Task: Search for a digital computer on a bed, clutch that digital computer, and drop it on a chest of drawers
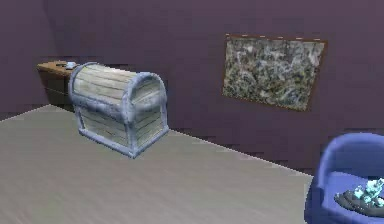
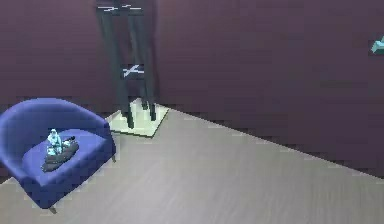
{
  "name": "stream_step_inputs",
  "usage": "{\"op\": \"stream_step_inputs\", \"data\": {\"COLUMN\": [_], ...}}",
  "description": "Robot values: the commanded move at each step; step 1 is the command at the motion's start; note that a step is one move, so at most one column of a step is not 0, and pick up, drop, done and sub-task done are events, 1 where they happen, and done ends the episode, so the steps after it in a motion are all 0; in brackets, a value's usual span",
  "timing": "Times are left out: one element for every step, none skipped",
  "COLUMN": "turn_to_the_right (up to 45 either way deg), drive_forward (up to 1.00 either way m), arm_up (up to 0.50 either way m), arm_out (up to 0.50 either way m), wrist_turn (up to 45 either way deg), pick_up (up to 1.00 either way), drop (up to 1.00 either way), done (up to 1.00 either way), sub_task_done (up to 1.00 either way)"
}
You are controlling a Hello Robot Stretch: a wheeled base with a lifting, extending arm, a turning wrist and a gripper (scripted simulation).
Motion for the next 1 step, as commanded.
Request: {"op": "stream_step_inputs", "data": {"turn_to_the_right": [-45.0], "drive_forward": [0.00], "arm_up": [0.00], "arm_out": [0.00], "wrist_turn": [0.0], "pick_up": [0.00], "drop": [0.00], "done": [0.00], "sub_task_done": [0.00]}}
